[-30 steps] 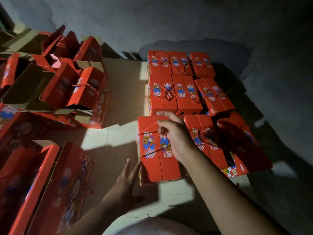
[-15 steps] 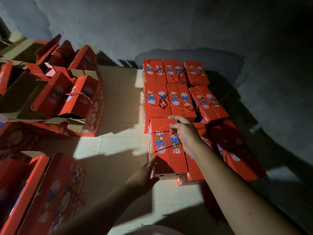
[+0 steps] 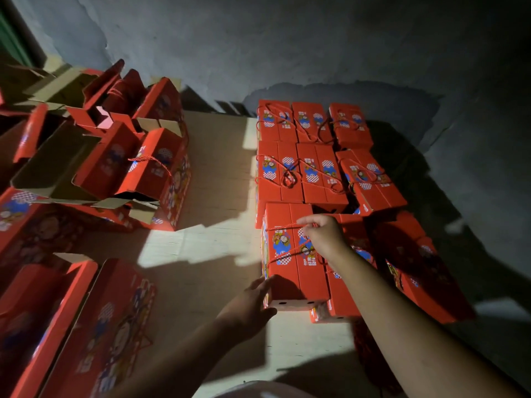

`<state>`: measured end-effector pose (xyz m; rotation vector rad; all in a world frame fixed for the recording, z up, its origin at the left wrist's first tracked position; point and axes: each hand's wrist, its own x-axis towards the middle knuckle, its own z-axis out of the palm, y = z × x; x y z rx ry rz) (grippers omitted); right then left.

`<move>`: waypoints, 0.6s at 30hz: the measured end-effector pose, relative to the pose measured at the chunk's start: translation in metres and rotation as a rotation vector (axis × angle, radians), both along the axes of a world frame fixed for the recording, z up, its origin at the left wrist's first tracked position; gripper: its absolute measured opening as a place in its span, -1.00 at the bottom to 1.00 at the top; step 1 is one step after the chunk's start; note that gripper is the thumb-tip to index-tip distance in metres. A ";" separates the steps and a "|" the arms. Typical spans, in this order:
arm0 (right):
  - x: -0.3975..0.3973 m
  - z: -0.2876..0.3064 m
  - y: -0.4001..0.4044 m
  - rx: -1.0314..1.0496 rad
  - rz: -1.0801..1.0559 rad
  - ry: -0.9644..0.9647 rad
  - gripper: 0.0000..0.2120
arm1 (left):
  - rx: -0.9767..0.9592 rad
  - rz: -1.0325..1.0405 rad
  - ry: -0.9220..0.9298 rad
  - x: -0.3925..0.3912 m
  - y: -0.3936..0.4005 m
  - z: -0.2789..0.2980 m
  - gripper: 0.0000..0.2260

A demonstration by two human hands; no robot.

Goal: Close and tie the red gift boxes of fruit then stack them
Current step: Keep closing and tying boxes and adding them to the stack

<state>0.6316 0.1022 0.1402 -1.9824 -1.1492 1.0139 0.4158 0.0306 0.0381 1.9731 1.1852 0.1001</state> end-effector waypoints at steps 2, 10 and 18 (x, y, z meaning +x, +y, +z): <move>-0.001 -0.009 -0.001 -0.027 0.006 -0.022 -0.73 | 0.011 0.001 0.011 -0.005 -0.001 -0.001 -0.31; -0.012 -0.036 -0.009 -0.127 0.055 0.003 -0.65 | 0.034 -0.004 0.094 -0.030 -0.005 0.009 -0.39; -0.012 -0.053 -0.023 -0.077 -0.033 -0.010 -0.62 | 0.291 0.199 0.285 -0.115 -0.003 0.060 -0.55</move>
